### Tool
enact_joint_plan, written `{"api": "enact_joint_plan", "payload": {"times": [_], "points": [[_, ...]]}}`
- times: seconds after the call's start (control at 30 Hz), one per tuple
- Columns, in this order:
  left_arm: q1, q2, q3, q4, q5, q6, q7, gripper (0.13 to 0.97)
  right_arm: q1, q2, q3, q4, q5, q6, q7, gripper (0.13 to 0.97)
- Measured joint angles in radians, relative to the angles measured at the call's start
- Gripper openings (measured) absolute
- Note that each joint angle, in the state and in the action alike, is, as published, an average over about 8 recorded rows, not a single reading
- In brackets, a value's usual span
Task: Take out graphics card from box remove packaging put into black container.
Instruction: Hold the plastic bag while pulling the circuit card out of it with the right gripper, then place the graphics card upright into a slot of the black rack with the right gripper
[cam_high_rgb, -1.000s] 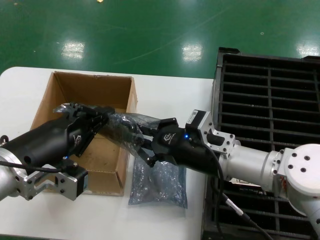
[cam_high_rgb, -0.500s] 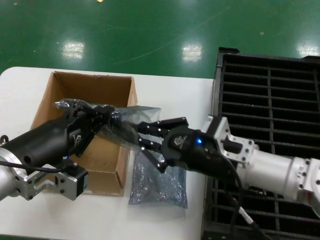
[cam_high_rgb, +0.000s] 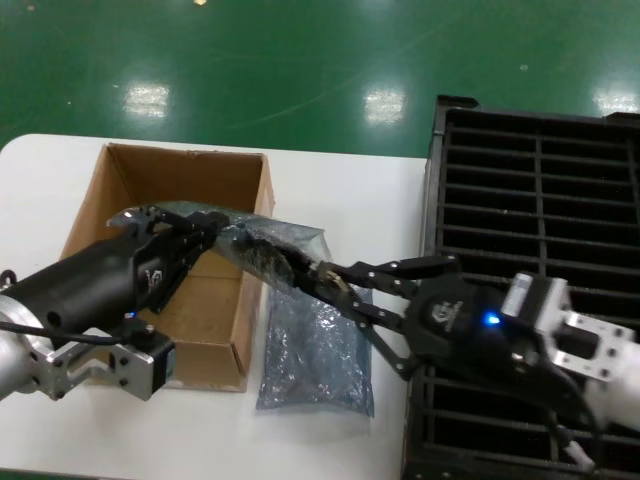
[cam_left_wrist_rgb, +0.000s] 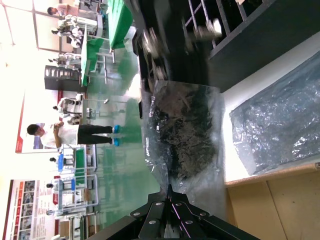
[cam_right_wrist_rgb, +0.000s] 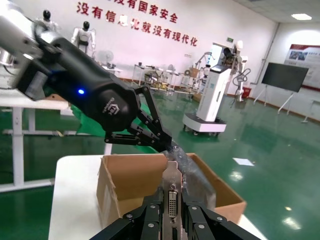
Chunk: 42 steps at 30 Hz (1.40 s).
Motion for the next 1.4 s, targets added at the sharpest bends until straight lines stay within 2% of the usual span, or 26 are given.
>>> {"api": "enact_joint_plan", "payload": {"times": [0.37, 0.63, 1.17, 1.4], "points": [[0.000, 0.000, 0.000, 0.000, 0.000, 0.000, 0.000, 0.139, -0.157, 0.261, 0.155, 0.250, -0.001, 0.005, 0.114, 0.190], [0.000, 0.000, 0.000, 0.000, 0.000, 0.000, 0.000, 0.139, -0.239, 0.416, 0.247, 0.301, -0.018, -0.005, 0.203, 0.190], [0.000, 0.000, 0.000, 0.000, 0.000, 0.000, 0.000, 0.139, -0.256, 0.448, 0.267, 0.290, -0.033, -0.003, 0.242, 0.190], [0.000, 0.000, 0.000, 0.000, 0.000, 0.000, 0.000, 0.139, -0.172, 0.459, 0.230, 0.294, -0.052, -0.064, 0.276, 0.190]]}}
